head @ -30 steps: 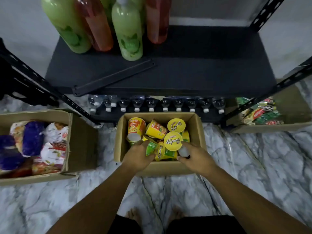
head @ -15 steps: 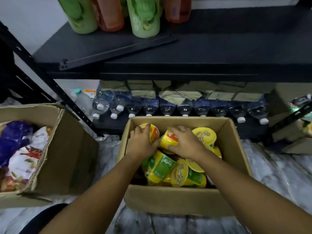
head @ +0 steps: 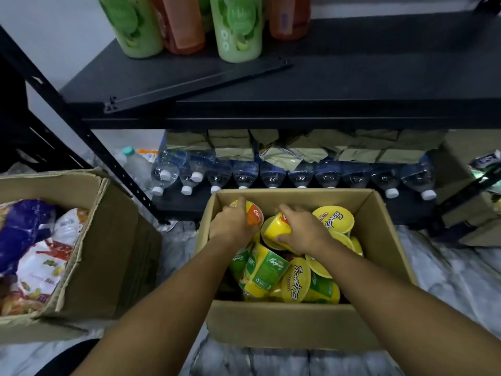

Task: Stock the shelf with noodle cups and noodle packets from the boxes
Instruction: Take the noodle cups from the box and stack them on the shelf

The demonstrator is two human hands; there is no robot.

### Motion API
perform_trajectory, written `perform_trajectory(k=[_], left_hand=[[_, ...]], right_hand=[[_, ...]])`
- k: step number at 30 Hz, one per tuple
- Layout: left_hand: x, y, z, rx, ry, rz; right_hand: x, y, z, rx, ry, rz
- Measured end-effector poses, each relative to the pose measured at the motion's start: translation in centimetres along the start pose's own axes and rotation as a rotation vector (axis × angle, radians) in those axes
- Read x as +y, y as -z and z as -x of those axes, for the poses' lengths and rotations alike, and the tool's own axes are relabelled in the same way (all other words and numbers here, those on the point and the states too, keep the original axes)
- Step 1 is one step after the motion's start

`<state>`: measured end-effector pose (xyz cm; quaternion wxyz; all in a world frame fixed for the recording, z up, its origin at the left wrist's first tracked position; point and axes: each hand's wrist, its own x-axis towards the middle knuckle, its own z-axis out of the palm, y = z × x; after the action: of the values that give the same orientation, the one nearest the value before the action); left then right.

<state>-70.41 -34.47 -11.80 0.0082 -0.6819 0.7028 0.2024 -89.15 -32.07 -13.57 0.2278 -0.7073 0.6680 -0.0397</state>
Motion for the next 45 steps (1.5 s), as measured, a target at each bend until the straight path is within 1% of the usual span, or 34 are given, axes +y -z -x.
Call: perform_trajectory(k=[4, 7, 10, 14, 18, 22, 25, 29, 35, 37, 41, 45], left_hand=[[0.1, 1.1, 1.5, 0.082, -0.037, 0.175], [-0.6, 1.2, 2.5, 0.176, -0.078, 0.404], [-1.3, 1.3, 3.1, 0.167, -0.062, 0.569], [-1.6, 1.4, 4.4, 0.151, -0.116, 0.636], [-2.3, 0.8, 5.4, 0.157, -0.167, 0.636], [-2.8, 0.7, 6.1, 0.087, -0.147, 0.626], [-2.8, 0.9, 6.9, 0.021, -0.135, 0.547], [-2.4, 1.2, 7.5, -0.040, -0.142, 0.447], [-1.9, 1.5, 7.5, -0.078, -0.200, 0.387], [-1.7, 1.6, 7.5, -0.105, -0.220, 0.384], [-1.5, 1.4, 7.7, -0.126, -0.234, 0.355], [-1.7, 1.2, 7.6, -0.153, -0.248, 0.336]], right_hand=[[0.2, 1.2, 1.6, 0.079, -0.018, -0.121], [0.8, 2.1, 3.1, 0.177, -0.015, -0.243], [1.7, 2.6, 4.5, 0.218, -0.003, -0.363], [2.6, 2.7, 5.9, 0.219, -0.029, -0.462], [2.8, 3.2, 6.5, 0.130, -0.055, -0.429], [2.6, 3.9, 6.8, 0.071, -0.040, -0.386], [2.0, 4.4, 7.1, 0.030, -0.016, -0.331], [1.8, 4.7, 8.2, -0.032, -0.025, -0.346], [1.5, 6.0, 9.5, -0.130, 0.022, -0.149], [1.4, 5.8, 9.7, -0.133, 0.039, -0.126], [1.1, 5.2, 10.5, -0.084, 0.083, -0.135], [0.8, 4.8, 11.2, -0.057, 0.086, -0.133]])
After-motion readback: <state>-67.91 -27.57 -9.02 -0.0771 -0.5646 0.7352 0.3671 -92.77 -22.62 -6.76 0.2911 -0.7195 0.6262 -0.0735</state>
